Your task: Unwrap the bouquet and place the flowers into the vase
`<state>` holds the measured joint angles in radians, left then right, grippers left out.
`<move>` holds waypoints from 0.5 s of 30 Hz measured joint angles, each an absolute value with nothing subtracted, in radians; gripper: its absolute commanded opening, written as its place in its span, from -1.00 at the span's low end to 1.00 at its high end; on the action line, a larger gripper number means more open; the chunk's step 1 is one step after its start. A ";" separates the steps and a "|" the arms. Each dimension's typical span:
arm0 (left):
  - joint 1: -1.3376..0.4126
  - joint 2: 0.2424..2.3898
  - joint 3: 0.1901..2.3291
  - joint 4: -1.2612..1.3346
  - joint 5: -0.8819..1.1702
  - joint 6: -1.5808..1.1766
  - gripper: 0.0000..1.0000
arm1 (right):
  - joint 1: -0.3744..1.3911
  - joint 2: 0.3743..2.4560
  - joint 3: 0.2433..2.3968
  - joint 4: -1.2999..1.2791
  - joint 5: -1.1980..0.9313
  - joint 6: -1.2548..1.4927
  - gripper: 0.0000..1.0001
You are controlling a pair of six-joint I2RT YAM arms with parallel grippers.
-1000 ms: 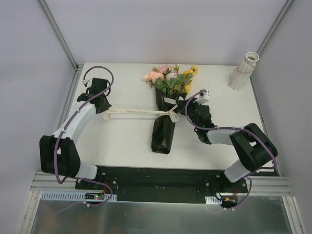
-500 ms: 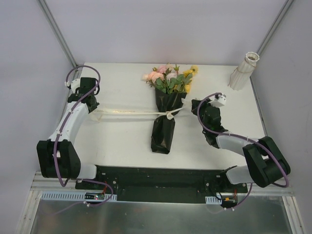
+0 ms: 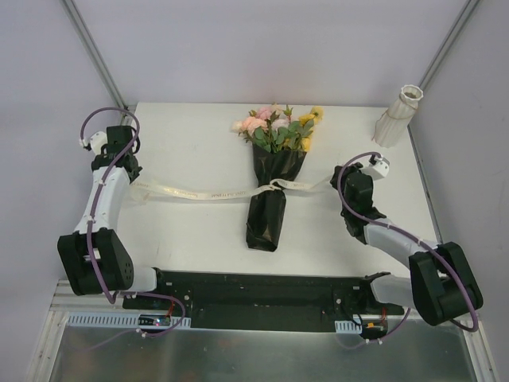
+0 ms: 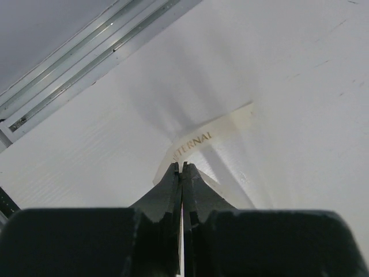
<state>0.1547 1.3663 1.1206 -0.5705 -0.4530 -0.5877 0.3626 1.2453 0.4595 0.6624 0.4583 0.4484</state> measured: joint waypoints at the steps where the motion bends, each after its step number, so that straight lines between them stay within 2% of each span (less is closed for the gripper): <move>1: 0.159 1.364 1.124 -0.570 -0.445 -0.588 -1.00 | 0.359 1.238 0.459 0.654 0.460 0.448 -1.00; 8: 0.157 1.332 1.125 -0.571 -0.337 -0.583 -1.00 | 0.353 1.230 0.472 0.570 0.418 0.451 -1.00; 9: 0.157 1.326 1.125 -0.572 -0.318 -0.580 -0.91 | 0.353 1.231 0.479 0.552 0.414 0.454 -1.00; 13: 0.157 1.292 1.110 -0.575 -0.215 -0.551 -0.16 | 0.353 1.241 0.545 0.408 0.418 0.477 -0.39; 15: 0.156 1.276 1.105 -0.578 -0.158 -0.527 0.06 | 0.353 1.242 0.592 0.307 0.422 0.495 -0.21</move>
<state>0.1558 1.2762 1.1053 -0.5781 -0.1581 -0.5270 0.3531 1.2415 0.5922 0.3069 0.4225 0.4946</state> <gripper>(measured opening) 0.372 0.276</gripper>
